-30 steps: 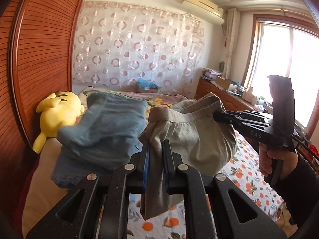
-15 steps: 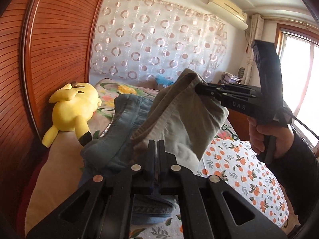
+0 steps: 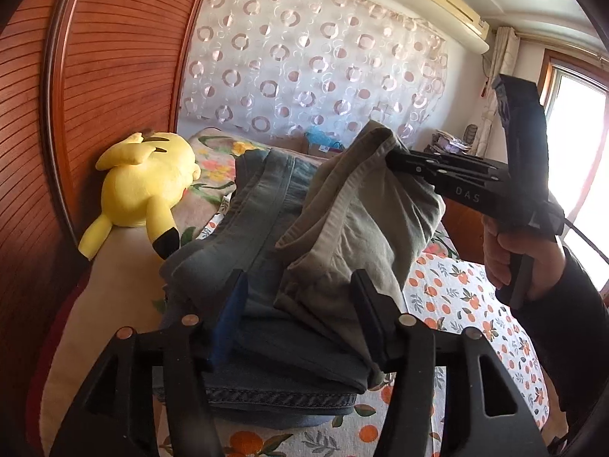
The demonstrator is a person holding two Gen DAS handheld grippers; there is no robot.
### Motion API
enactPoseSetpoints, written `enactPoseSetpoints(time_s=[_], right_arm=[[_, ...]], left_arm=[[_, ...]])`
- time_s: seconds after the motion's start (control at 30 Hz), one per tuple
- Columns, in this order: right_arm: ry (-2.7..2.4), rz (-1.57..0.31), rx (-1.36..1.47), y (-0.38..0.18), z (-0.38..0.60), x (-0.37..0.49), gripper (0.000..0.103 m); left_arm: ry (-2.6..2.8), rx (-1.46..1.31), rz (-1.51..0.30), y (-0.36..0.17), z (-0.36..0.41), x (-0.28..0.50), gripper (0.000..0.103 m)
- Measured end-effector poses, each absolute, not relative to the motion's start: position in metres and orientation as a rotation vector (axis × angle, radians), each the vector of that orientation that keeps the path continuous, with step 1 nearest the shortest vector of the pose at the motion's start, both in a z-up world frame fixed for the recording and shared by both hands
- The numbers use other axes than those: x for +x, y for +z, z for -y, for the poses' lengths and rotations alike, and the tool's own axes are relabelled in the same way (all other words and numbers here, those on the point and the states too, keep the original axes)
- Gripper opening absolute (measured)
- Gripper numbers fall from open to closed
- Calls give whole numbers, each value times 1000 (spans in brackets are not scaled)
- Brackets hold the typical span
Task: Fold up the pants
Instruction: 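Carry the folded grey-green pants with both grippers and lower onto the jeans stack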
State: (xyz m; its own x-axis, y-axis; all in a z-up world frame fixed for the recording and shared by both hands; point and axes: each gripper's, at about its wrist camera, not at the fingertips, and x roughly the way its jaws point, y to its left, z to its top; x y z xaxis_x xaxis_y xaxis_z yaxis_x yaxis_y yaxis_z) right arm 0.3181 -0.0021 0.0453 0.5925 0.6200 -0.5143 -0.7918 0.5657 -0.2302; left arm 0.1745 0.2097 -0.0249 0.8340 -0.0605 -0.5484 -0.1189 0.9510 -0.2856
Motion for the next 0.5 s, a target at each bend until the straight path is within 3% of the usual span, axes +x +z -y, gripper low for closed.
enactPoseSetpoints(time_s=[0.3,0.5], right_arm=[[843,-430,-443,32,7,329,12],[854,-422,-412,31,10,330,12]], left_arm=[[6,-307,-683,-34,-213,207,61],[-37,-278,-692,-38,-204,207,42]])
